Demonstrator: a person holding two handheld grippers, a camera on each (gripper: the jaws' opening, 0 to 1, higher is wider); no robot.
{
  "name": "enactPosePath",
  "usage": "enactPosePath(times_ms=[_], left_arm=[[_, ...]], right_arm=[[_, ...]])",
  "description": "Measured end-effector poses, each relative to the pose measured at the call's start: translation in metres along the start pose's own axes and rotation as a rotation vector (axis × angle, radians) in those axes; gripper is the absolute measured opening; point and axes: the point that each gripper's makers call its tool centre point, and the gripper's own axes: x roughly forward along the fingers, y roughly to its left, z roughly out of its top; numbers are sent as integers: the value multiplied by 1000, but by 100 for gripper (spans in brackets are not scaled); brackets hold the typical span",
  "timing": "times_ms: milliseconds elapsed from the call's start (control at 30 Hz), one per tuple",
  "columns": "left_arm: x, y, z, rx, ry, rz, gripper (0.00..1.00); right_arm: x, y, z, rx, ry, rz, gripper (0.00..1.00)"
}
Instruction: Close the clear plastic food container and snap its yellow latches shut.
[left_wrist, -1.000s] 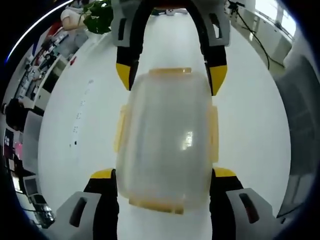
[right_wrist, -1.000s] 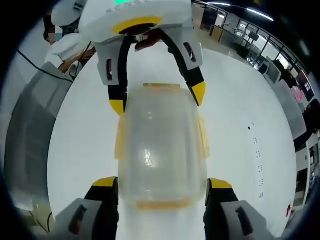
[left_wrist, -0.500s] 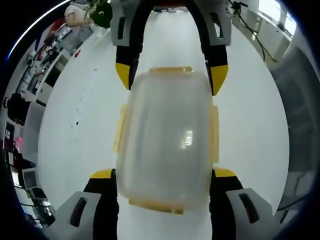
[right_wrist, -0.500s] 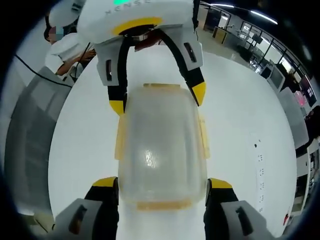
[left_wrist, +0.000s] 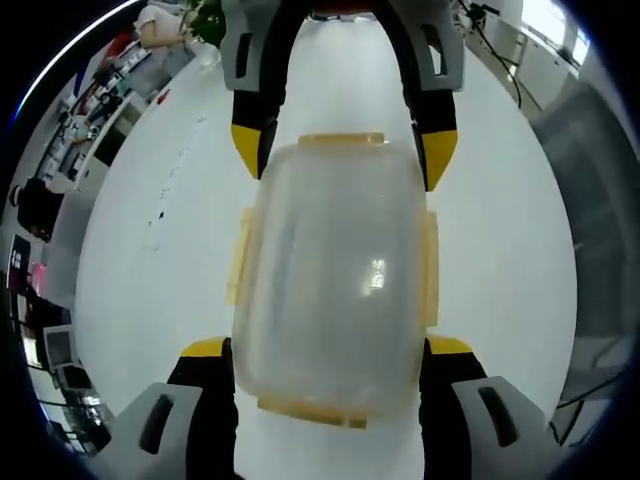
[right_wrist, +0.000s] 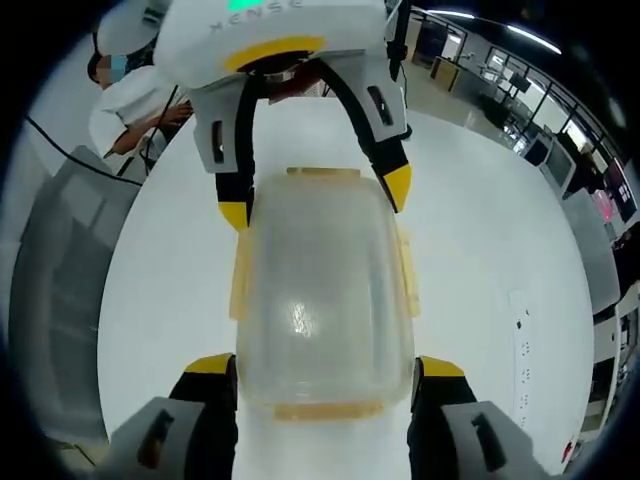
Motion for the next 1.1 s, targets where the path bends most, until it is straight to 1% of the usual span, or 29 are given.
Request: enactPosePath(times_ms=[133,200,367,600,867,1100], left_arm=[[-2,1,-7,6,-2,0,72],[-2,1,-6,5,-14,0,73],[-2,1,-6,4,-8,0,73],[-2,1,-7,0,-23,1,72],[-1,6,-9,-13,-29,1,73],[1,15,-10,-19,-31,3,73]], right_arm=[[3,1,6,10,-5,-4,69],[2,1,5,12,-3,-5,69],[2,1,7,11,-1,-3,69],[3,1,7,12,-3,0,69],[4,-5,9,4,-6,3,69],[6,-15,12,1,-6,2,69]])
